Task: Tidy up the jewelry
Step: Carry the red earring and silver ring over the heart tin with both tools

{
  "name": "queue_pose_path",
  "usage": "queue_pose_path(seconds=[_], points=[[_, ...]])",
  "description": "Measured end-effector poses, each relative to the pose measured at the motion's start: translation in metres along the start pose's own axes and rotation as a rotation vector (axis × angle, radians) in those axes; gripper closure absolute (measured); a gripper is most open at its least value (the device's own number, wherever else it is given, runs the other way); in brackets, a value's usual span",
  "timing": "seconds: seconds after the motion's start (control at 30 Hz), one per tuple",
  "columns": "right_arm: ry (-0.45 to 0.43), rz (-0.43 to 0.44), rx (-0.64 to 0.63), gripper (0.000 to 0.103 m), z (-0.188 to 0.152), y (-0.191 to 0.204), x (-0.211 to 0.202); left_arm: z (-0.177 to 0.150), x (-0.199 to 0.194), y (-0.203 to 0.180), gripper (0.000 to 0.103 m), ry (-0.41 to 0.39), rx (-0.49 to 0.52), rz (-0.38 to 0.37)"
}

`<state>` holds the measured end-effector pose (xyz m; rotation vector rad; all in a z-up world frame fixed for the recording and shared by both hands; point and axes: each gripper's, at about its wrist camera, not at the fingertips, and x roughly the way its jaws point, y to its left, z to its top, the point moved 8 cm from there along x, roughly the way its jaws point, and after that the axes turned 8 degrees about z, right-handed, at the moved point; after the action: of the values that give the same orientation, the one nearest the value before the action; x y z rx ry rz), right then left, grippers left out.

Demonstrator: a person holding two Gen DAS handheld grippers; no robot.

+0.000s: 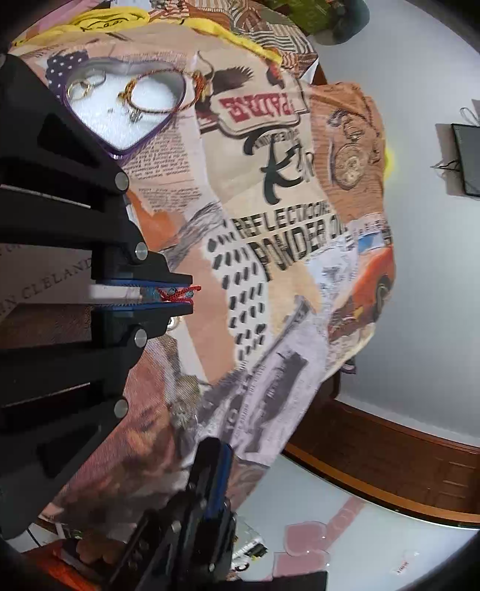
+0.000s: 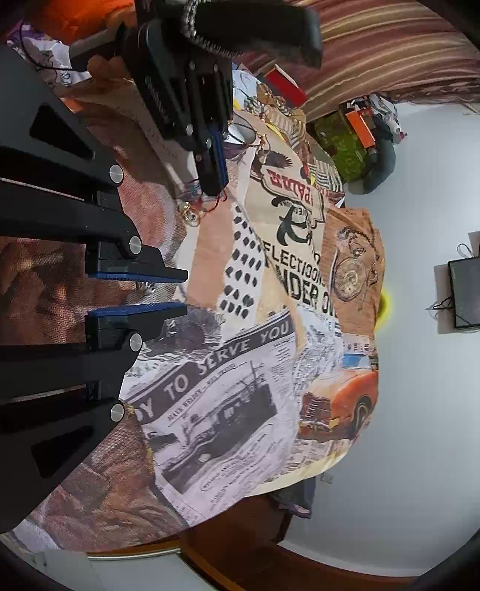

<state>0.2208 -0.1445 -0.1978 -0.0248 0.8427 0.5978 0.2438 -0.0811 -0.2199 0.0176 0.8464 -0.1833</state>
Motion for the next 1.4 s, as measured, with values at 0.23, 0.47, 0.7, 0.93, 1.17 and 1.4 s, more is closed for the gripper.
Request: queue_pose_path(seconds=[0.23,0.47,0.7,0.93,1.17,1.4], points=[[0.012,-0.003,-0.027,0.093,-0.006,0.005,0.001,0.005,-0.023,0.007,0.097,-0.056,0.011,0.027],[0.100,0.005,0.017,0.076,-0.017,-0.006,0.023,0.000,-0.029,0.012,0.097,-0.068,0.011,0.042],[0.148,0.009,0.012,0.076,-0.028,-0.003,0.039,0.000,-0.032,0.016,0.097,-0.083,0.018,0.067],[0.139,0.002,0.008,0.089,-0.024,0.002,0.034,0.004,-0.040,0.026,0.097,-0.104,-0.012,0.070],[0.076,0.033,0.008,0.089,-0.003,0.018,0.022,0.008,-0.054,0.037,0.097,-0.136,-0.029,0.089],[-0.007,0.089,-0.022,0.089,0.030,0.051,0.009,0.013,-0.077,0.057,0.097,-0.185,-0.058,0.116]])
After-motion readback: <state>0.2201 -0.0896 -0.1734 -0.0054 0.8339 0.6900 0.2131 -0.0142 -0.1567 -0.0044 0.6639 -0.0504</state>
